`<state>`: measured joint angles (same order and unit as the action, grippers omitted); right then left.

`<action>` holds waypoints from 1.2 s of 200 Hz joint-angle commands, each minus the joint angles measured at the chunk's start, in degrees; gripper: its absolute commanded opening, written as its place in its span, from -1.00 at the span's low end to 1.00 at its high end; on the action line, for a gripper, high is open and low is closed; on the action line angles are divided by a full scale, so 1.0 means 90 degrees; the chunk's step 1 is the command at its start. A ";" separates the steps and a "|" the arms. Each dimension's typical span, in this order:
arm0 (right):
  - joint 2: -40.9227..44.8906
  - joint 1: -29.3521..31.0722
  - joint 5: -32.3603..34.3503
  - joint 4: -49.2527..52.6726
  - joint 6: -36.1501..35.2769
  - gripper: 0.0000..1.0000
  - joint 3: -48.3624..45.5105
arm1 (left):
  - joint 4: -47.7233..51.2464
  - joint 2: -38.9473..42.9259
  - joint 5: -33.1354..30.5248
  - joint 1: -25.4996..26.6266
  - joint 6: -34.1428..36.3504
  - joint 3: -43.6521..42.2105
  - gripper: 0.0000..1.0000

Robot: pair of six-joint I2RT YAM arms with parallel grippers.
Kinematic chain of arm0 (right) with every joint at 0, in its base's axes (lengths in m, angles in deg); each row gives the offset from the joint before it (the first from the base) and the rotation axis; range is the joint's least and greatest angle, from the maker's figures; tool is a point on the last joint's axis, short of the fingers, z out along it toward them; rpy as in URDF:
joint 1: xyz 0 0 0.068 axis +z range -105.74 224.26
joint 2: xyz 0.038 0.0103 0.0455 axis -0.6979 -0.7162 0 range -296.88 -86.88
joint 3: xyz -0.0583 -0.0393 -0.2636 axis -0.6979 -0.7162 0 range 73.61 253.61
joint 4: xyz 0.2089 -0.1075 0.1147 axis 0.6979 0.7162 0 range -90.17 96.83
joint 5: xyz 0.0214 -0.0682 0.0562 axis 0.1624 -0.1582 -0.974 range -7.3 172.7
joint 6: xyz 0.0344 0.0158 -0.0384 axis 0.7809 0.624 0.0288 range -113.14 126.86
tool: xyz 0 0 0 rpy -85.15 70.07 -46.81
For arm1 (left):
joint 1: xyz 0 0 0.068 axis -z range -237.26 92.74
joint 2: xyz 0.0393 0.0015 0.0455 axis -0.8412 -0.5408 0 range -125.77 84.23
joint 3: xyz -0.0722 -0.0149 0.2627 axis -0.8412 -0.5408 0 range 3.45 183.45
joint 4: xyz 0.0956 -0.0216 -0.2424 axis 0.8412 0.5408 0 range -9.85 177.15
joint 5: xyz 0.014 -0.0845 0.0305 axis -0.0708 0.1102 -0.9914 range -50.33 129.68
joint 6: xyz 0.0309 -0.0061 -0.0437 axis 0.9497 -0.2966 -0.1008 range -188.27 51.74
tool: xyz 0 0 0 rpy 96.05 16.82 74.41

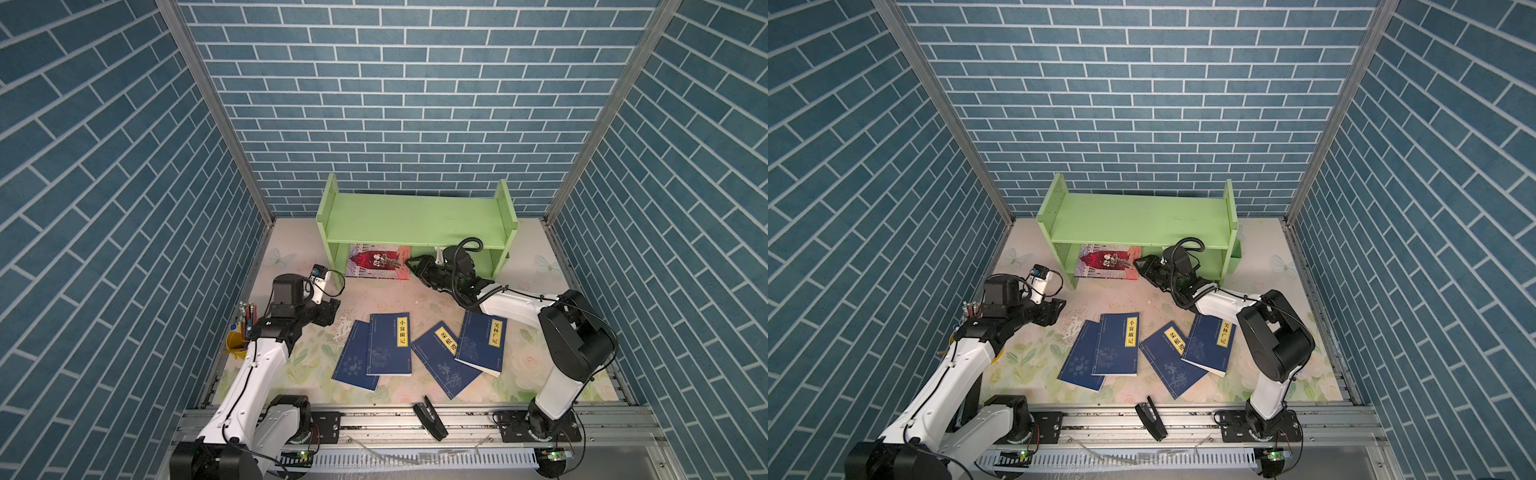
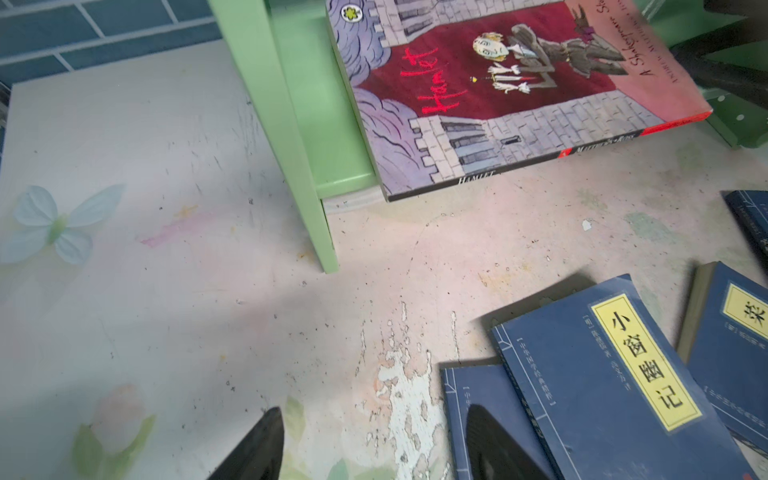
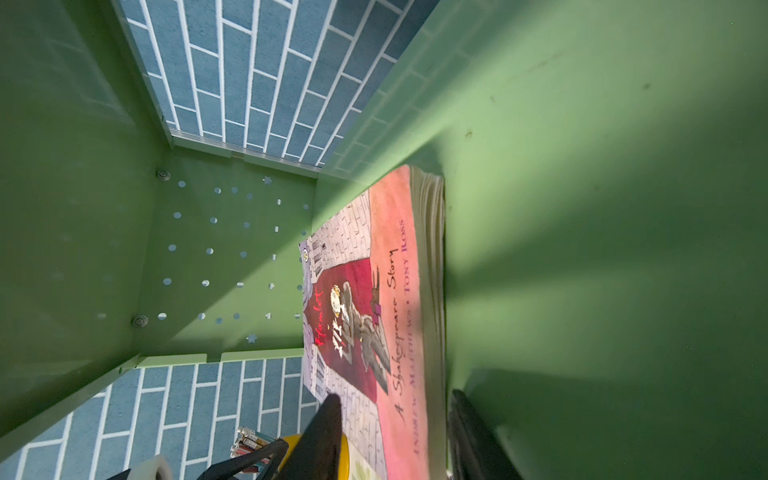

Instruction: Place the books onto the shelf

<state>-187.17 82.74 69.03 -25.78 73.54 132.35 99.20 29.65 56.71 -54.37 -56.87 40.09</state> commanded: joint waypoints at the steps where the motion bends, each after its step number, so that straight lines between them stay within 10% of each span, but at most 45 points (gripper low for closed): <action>1: -0.0045 -0.0070 0.0089 0.0286 -0.0522 -0.14 0.0273 | -0.0634 0.0038 -0.0241 0.0020 0.0254 -0.0234 0.43; 240: -0.0634 0.0082 -0.0173 0.0211 -0.0721 -0.15 0.0866 | -0.3197 -0.0720 0.0009 -0.0068 0.0028 -0.1077 0.49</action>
<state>-191.70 83.00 67.89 -23.68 69.78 138.51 73.02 24.16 56.65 -54.67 -55.36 31.04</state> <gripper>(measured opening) 0.424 0.744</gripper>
